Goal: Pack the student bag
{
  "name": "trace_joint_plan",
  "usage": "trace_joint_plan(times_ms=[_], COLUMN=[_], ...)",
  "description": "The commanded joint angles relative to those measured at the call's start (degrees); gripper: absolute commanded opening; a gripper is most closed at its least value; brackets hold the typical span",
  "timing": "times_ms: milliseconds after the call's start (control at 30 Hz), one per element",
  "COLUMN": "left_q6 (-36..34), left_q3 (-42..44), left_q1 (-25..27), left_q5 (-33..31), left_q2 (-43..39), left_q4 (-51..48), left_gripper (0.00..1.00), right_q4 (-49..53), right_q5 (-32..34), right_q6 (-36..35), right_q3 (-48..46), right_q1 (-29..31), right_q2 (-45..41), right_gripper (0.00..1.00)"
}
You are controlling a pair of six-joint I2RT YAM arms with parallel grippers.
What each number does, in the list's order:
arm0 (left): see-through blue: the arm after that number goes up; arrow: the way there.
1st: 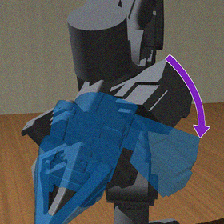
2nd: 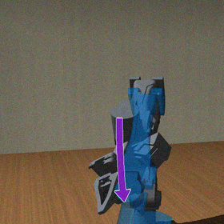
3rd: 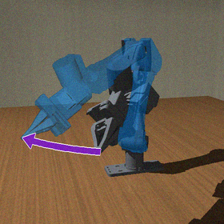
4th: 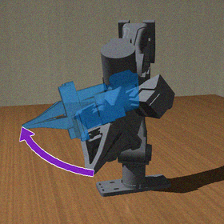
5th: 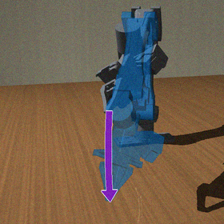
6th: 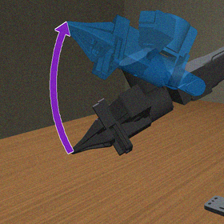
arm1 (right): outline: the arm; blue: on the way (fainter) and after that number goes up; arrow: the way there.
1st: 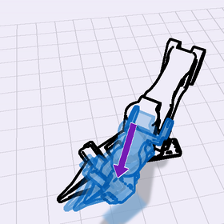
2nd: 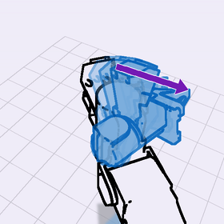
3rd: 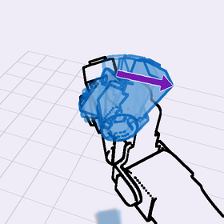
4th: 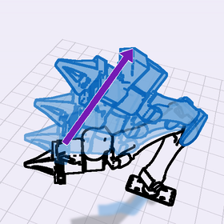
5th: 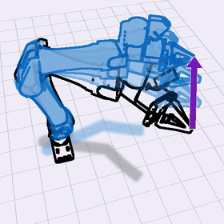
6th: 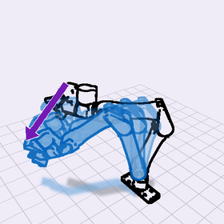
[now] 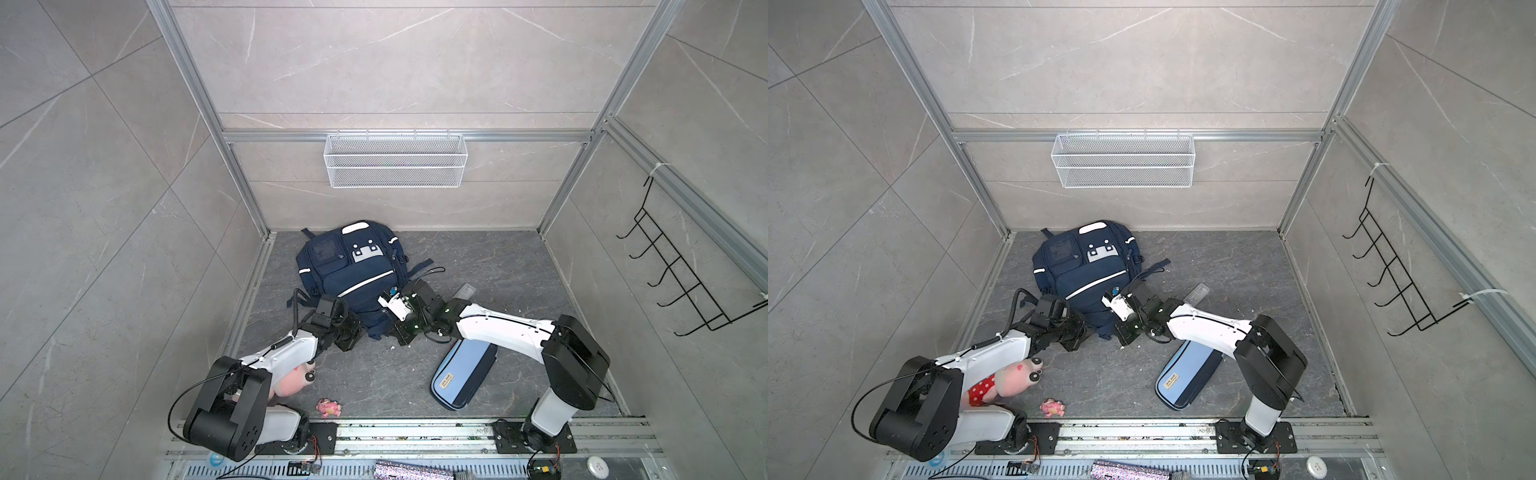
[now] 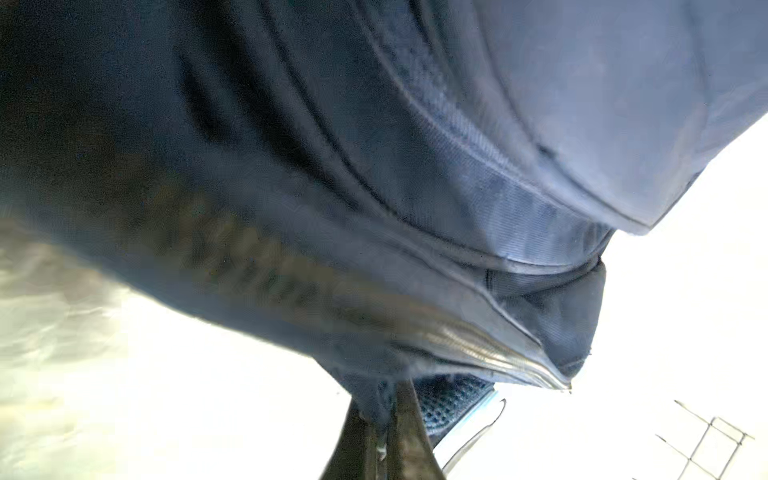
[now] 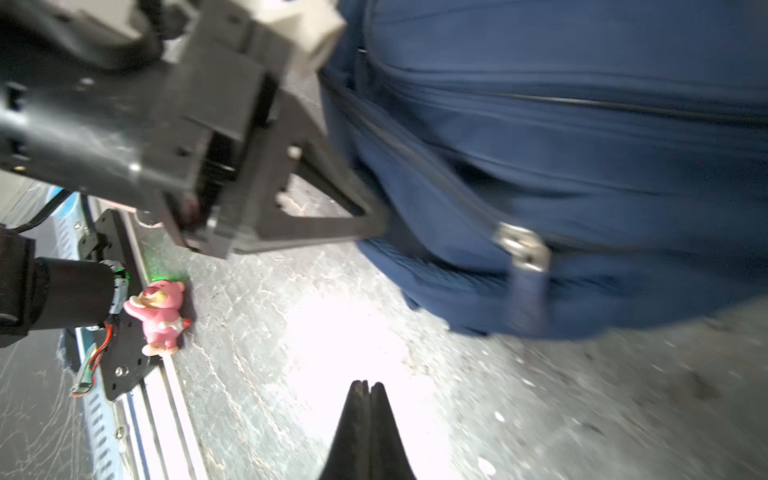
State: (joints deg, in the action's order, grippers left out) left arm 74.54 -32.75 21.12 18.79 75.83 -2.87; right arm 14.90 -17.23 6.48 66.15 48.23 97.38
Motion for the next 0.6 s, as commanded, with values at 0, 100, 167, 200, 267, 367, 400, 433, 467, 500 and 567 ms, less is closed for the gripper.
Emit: trace_joint_plan(times_ms=[0,100,167,200,267,367,400,433,467,500,567], left_q6=[-2.0,-2.6,-3.1,-3.2,-3.3,-3.3,-3.2,-3.2,-3.1,-3.0,-3.2], left_q3=[0.5,1.3,1.4,1.5,1.8,2.4,2.6,2.8,3.0,3.1,3.4], left_q1=[0.0,0.0,0.0,0.0,0.0,0.0,0.0,0.0,0.0,0.0,0.0], left_q5=[-1.9,-1.7,-1.7,-1.6,-1.6,-1.6,-1.6,-1.5,-1.4,-1.4,-1.0], left_q2=[-2.1,-2.4,-2.5,-2.6,-2.8,-3.2,-3.3,-3.5,-3.6,-3.7,-3.7], left_q4=[-0.9,-0.5,-0.5,-0.6,-0.2,0.5,0.6,0.8,1.0,1.2,1.8], left_gripper=[0.0,0.0,0.0,0.0,0.0,0.0,0.0,0.0,0.0,0.0,0.0], right_q4=[6.0,9.5,12.5,14.5,17.3,16.8,16.5,16.5,16.5,16.8,15.8], right_q5=[5.2,2.6,-0.7,-2.7,-5.6,-8.2,-9.2,-10.4,-11.9,-12.6,-12.5], right_q6=[-5.5,-9.3,-10.8,-11.9,-13.9,-14.3,-14.1,-13.7,-13.4,-13.2,-12.1], right_q3=[3.0,6.8,10.1,12.0,14.7,15.0,15.3,15.9,16.5,17.0,16.7], right_q1=[-1.6,-5.2,-7.1,-7.6,-7.8,-7.9,-7.9,-7.9,-8.0,-7.9,-7.9], right_q2=[-3.7,-3.3,-1.1,0.3,2.8,5.3,6.2,7.3,8.4,9.3,10.6], right_gripper=[0.31,0.46,0.53,0.56,0.58,0.59,0.58,0.56,0.54,0.53,0.52])
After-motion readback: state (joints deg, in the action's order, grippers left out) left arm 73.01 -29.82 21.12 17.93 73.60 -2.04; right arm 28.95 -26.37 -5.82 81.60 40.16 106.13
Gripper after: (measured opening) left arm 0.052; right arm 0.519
